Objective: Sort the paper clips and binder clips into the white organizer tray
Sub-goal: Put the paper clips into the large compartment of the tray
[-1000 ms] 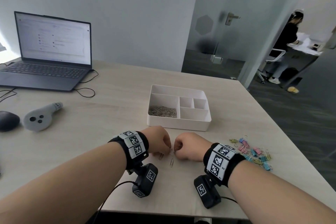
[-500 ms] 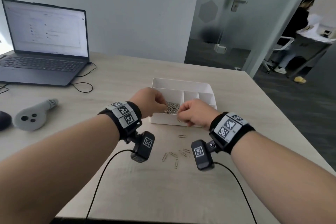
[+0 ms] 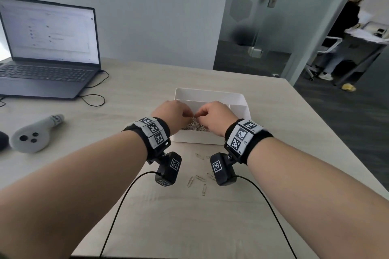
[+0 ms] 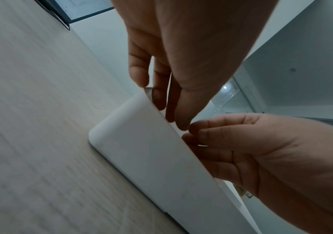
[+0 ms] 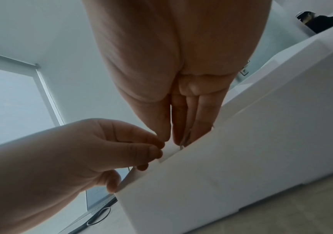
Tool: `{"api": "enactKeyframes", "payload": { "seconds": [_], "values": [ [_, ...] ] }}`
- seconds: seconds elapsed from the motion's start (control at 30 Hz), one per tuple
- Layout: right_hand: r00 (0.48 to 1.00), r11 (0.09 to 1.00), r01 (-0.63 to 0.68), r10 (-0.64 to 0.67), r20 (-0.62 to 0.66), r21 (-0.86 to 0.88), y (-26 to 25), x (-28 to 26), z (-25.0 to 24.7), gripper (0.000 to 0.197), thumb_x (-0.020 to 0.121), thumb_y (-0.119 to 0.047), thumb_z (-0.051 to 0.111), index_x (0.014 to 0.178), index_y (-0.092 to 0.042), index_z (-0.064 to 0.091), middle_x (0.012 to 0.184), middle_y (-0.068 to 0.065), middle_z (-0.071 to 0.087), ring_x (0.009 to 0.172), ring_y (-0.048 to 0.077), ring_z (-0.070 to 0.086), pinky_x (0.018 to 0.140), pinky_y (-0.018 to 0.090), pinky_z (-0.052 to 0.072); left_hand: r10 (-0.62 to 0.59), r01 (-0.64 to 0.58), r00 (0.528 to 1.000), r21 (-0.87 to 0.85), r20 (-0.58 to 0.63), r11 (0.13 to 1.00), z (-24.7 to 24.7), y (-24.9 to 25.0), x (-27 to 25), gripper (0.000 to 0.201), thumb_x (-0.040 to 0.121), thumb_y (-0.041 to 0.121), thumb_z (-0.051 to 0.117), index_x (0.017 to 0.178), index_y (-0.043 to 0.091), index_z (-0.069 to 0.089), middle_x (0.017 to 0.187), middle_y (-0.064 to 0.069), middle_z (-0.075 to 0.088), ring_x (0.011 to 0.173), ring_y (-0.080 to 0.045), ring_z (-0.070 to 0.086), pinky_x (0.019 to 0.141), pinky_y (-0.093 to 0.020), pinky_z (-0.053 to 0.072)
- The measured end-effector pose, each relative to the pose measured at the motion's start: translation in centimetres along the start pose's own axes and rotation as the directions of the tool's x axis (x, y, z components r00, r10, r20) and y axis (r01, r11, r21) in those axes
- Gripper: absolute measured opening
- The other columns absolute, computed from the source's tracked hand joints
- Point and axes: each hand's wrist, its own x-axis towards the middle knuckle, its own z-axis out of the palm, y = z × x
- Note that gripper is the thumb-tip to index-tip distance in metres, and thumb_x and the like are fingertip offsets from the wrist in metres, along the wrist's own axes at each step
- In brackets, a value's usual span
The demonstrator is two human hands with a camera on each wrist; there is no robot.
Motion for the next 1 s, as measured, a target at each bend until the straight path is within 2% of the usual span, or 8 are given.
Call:
{"api": "enactKeyframes", "payload": {
  "seconds": [0.1,0.2,0.37,0.5,0.63,0.77,0.9,1.0],
  "values": [
    [0.999,0.999,0.034,-0.034,0.011,-0.004,0.0,-0.6,-0.1,0.017,0.091,-0.022,0.064,0.102,-0.025,0.077,0.091,-0.005,0.074,0.067,0.004,0.060,0.059,0.020,0.043,0.000,0.000,1.000,0.012,-0.004,1.000,-0.4,0.3,-0.8,0.018,0.089,0.031,0.063,0.098,0.028,0.078,0.095,0.000,0.073,0.090,-0.022,0.066,0.082,-0.035,0.056],
    [0.997,0.998,0.065,-0.064,-0.033,0.013,0.2,-1.6,-0.3,0.016,0.092,-0.026,0.062,0.099,-0.026,0.077,0.087,-0.008,0.073,0.074,0.009,0.064,0.070,0.025,0.052,0.035,-0.034,0.999,0.017,-0.018,0.999,-0.5,0.7,-2.0,0.019,0.088,0.026,0.060,0.091,0.020,0.078,0.089,-0.003,0.073,0.087,-0.024,0.066,0.077,-0.034,0.054],
    [0.996,0.995,0.090,-0.089,-0.031,0.045,1.2,-4.4,-0.9,0.018,0.094,-0.029,0.058,0.091,-0.023,0.074,0.078,-0.010,0.068,0.073,0.010,0.062,0.076,0.032,0.055,0.162,-0.162,0.984,-0.004,0.073,0.987,0.6,1.0,-4.6,0.021,0.094,0.030,0.057,0.101,0.027,0.077,0.097,0.005,0.071,0.093,-0.017,0.063,0.084,-0.030,0.051],
    [0.970,0.968,0.109,-0.054,0.237,-0.228,2.3,-6.8,-0.8,0.027,0.097,-0.022,0.053,0.115,-0.024,0.072,0.112,-0.003,0.069,0.102,0.017,0.064,0.092,0.032,0.051,0.196,-0.215,0.944,0.047,0.265,0.975,2.7,1.2,-5.9,0.039,0.093,0.019,0.051,0.127,0.030,0.067,0.126,0.003,0.062,0.114,-0.017,0.058,0.100,-0.030,0.045],
    [0.898,0.893,0.183,0.019,0.440,-0.412,3.4,-8.2,0.1,0.044,0.096,-0.009,0.044,0.135,-0.020,0.061,0.139,0.004,0.051,0.129,0.023,0.048,0.111,0.035,0.036,0.161,-0.269,0.887,0.202,0.433,0.942,4.1,1.2,-7.1,0.054,0.092,0.013,0.044,0.141,0.035,0.053,0.141,0.000,0.046,0.132,-0.023,0.042,0.113,-0.037,0.034],
    [0.901,0.864,0.197,0.027,0.434,-0.464,3.9,-9.7,0.0,0.041,0.096,-0.013,0.044,0.131,-0.022,0.064,0.136,0.003,0.051,0.126,0.023,0.049,0.109,0.041,0.038,0.123,-0.239,0.902,0.242,0.413,0.940,4.2,0.9,-8.1,0.047,0.091,0.017,0.044,0.132,0.030,0.061,0.132,-0.003,0.049,0.125,-0.026,0.049,0.108,-0.040,0.040],
    [0.927,0.862,0.226,-0.048,0.372,-0.454,3.9,-11.3,0.0,0.029,0.091,-0.025,0.059,0.114,-0.012,0.071,0.119,0.005,0.062,0.112,0.023,0.057,0.097,0.034,0.045,0.091,-0.188,0.924,0.235,0.371,0.954,3.9,0.6,-9.3,0.034,0.087,0.046,0.056,0.105,0.023,0.072,0.111,-0.002,0.056,0.108,-0.022,0.057,0.096,-0.035,0.048],
    [0.945,0.881,0.186,-0.039,0.324,-0.435,3.8,-12.0,0.4,0.033,0.083,-0.034,0.068,0.105,-0.011,0.073,0.108,0.005,0.068,0.101,0.023,0.062,0.091,0.036,0.051,0.067,-0.154,0.933,0.225,0.352,0.962,4.0,0.6,-10.0,0.040,0.078,0.054,0.067,0.104,0.024,0.074,0.105,0.000,0.060,0.098,-0.021,0.058,0.089,-0.034,0.051]
  ]
}}
